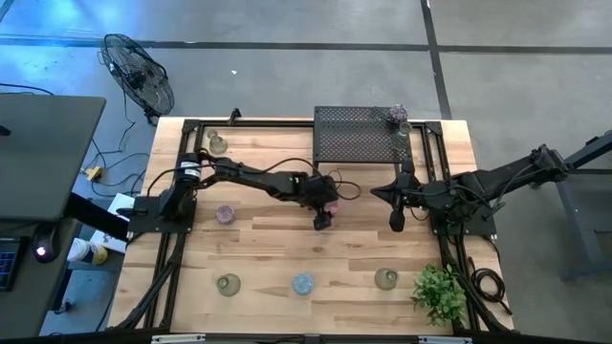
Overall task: Pick & Place candle stick holders
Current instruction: Put the pink scented candle on the shelf
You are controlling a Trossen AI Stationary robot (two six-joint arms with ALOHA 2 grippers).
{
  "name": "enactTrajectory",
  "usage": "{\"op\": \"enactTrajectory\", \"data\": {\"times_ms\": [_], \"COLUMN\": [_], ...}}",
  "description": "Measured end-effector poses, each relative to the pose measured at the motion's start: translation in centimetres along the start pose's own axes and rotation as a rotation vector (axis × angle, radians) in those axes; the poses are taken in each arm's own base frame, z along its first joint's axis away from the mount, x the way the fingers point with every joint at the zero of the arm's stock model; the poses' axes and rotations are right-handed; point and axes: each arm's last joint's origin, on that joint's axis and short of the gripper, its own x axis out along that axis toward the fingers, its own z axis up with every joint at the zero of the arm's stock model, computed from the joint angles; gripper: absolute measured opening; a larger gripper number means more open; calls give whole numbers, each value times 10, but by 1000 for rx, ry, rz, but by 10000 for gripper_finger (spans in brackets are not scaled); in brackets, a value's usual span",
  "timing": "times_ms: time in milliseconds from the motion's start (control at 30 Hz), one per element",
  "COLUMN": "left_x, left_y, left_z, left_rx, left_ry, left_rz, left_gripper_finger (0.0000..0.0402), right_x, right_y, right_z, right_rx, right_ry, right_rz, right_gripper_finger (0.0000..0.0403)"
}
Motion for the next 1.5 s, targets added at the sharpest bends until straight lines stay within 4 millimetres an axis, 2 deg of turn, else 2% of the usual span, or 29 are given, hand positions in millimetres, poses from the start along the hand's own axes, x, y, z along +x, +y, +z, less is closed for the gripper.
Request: {"op": "enactTrajectory", "data": {"times_ms": [333,500,567,700,800,933,1133,1333,1500], "left_x": [-7,-11,-21,-61,-86,-105,-122,-131,-135], "left_y": [-2,0,2,5,3,3,18,23,27], "left_z": [7,5,8,19,14,-10,-69,-95,-109], "left_rx": [31,62,80,152,194,187,46,-78,-57], "left_ry": [-3,35,42,29,14,-90,-248,-260,-442], "left_rz": [-39,-55,-91,-167,-181,-245,-254,-183,-156], "left_gripper_finger": [322,323,323,323,317,288,239,204,108], "right_x": [0,0,0,0,0,3,30,54,48], "right_y": [0,0,0,0,0,0,14,25,26], "right_z": [0,0,0,0,-1,-4,-16,-21,-9], "right_rx": [-1,-1,-1,4,20,48,71,94,122], "right_ry": [0,0,0,0,10,31,104,150,209], "right_rz": [-1,-1,-2,-1,-2,-35,-75,-36,-33], "right_gripper_finger": [2,1,2,1,1,1,1,1,1]}}
